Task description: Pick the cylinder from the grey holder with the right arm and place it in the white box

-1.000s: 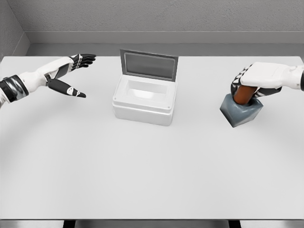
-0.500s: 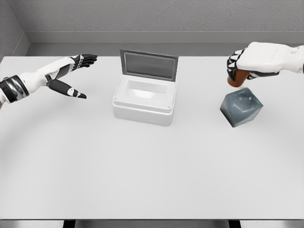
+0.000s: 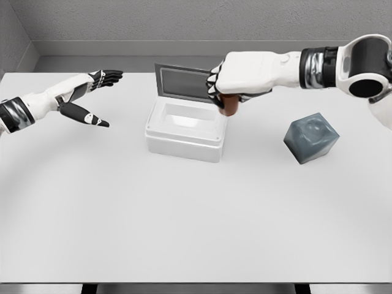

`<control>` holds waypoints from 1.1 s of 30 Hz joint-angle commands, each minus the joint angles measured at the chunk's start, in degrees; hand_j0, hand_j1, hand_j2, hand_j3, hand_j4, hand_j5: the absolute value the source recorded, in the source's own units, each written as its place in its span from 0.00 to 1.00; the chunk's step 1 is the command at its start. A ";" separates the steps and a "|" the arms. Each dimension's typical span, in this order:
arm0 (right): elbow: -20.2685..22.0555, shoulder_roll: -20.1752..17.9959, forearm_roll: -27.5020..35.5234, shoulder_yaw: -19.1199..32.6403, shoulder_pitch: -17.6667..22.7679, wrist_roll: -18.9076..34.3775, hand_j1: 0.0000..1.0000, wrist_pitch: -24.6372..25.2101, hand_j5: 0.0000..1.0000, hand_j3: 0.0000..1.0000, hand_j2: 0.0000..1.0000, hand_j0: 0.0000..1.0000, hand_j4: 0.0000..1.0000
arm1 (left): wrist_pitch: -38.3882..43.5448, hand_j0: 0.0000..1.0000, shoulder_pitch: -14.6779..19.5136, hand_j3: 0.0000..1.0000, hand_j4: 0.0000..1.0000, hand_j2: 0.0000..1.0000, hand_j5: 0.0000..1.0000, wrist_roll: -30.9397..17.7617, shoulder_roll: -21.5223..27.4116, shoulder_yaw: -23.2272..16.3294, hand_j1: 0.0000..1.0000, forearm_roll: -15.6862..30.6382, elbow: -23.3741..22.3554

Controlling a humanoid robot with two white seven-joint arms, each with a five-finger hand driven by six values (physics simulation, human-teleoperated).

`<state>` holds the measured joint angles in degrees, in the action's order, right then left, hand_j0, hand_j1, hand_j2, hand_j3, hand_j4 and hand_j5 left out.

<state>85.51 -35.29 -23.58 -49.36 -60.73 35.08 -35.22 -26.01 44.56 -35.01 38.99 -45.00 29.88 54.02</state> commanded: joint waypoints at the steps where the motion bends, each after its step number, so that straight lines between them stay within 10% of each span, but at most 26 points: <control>1: -2.54 2.77 0.20 -0.91 -0.09 -0.08 0.29 0.22 0.29 0.29 0.29 0.29 0.29 | 0.08 1.00 0.00 1.00 1.00 1.00 1.00 0.01 0.04 0.08 1.00 0.44 0.04; 33: -14.14 8.22 -0.06 -4.16 -1.49 -0.08 0.32 0.22 0.32 0.32 0.32 0.32 0.32 | -0.01 1.00 -0.26 1.00 1.00 1.00 1.00 0.01 0.04 0.08 1.00 0.61 0.04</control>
<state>71.92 -27.12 -23.93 -53.62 -62.23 35.03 -35.16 -26.09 44.21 -35.01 38.99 -44.99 30.08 53.99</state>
